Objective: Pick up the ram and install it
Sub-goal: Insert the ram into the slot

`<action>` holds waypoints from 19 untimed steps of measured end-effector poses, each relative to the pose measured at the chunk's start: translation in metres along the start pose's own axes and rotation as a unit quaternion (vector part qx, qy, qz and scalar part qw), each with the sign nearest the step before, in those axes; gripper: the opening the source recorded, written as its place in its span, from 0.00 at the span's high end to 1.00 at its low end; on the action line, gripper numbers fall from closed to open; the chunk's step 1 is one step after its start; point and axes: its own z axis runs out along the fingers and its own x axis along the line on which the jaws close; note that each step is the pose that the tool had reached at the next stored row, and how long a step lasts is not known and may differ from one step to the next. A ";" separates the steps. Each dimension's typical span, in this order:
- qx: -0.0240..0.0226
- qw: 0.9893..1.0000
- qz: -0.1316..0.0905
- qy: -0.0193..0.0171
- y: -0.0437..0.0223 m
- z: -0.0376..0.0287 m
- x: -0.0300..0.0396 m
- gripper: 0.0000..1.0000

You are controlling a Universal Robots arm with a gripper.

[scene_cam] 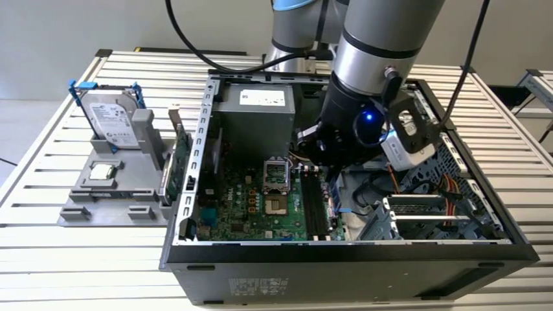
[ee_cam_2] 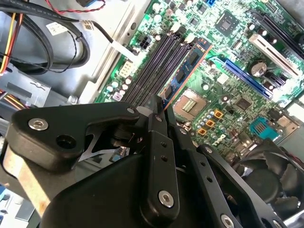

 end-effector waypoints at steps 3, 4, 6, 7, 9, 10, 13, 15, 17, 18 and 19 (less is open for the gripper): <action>0.000 1.000 0.016 0.000 0.0000 0.0009 0.0000 1.00; 0.000 1.000 0.023 0.000 0.0000 0.0012 0.0000 1.00; 0.000 0.999 0.035 0.000 0.0000 0.0017 0.0000 1.00; 0.000 0.999 0.039 0.000 0.0000 0.0021 -0.0002 1.00; 0.000 0.999 0.041 0.000 0.0000 0.0023 -0.0003 1.00; 0.000 0.999 0.041 0.000 0.0000 0.0022 -0.0003 1.00; 0.000 0.999 0.041 0.000 0.0000 0.0023 -0.0003 1.00; 0.000 0.999 0.041 0.000 0.0000 0.0023 -0.0007 1.00; 0.000 0.999 0.041 0.000 0.0000 0.0024 -0.0015 1.00; 0.000 0.999 0.041 0.000 0.0000 0.0025 -0.0020 1.00; 0.000 0.999 0.041 0.000 0.0000 0.0026 -0.0022 1.00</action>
